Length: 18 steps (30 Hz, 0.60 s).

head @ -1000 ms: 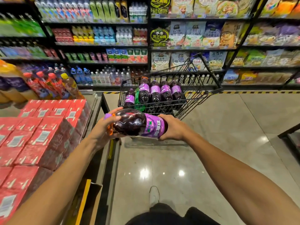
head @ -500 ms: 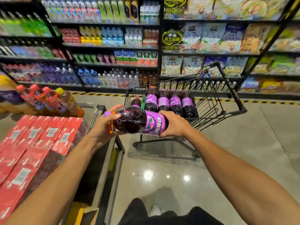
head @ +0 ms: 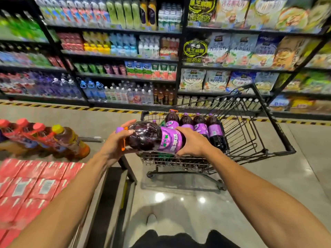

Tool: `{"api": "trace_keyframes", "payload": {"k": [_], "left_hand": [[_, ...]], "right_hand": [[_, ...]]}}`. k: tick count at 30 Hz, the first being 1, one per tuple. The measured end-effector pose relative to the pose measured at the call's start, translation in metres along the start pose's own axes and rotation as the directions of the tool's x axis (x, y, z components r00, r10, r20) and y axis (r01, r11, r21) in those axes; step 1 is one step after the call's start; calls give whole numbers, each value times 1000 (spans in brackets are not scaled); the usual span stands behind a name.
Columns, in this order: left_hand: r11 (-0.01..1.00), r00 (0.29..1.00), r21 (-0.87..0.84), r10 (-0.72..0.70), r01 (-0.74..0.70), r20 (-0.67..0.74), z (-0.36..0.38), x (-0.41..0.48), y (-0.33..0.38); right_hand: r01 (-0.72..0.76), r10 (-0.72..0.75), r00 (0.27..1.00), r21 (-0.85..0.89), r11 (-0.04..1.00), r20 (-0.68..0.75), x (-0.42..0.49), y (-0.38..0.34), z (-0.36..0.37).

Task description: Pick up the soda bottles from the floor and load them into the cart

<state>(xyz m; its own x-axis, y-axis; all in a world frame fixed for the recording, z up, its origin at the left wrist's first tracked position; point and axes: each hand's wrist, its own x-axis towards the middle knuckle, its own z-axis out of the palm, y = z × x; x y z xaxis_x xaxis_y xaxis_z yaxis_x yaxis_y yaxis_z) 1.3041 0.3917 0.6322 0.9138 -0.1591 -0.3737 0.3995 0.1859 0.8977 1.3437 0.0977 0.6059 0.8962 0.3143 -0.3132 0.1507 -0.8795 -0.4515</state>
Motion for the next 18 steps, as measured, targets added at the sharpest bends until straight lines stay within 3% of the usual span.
{"api": "trace_keyframes", "payload": {"k": [7, 18], "left_hand": [[1000, 1000, -21, -17, 17, 21, -27, 63, 27], [997, 996, -57, -51, 47, -69, -30, 144, 46]], "right_hand": [[-2, 2, 1000, -22, 1000, -11, 71, -2, -19], [49, -47, 996, -29, 998, 72, 156, 18, -50]]}}
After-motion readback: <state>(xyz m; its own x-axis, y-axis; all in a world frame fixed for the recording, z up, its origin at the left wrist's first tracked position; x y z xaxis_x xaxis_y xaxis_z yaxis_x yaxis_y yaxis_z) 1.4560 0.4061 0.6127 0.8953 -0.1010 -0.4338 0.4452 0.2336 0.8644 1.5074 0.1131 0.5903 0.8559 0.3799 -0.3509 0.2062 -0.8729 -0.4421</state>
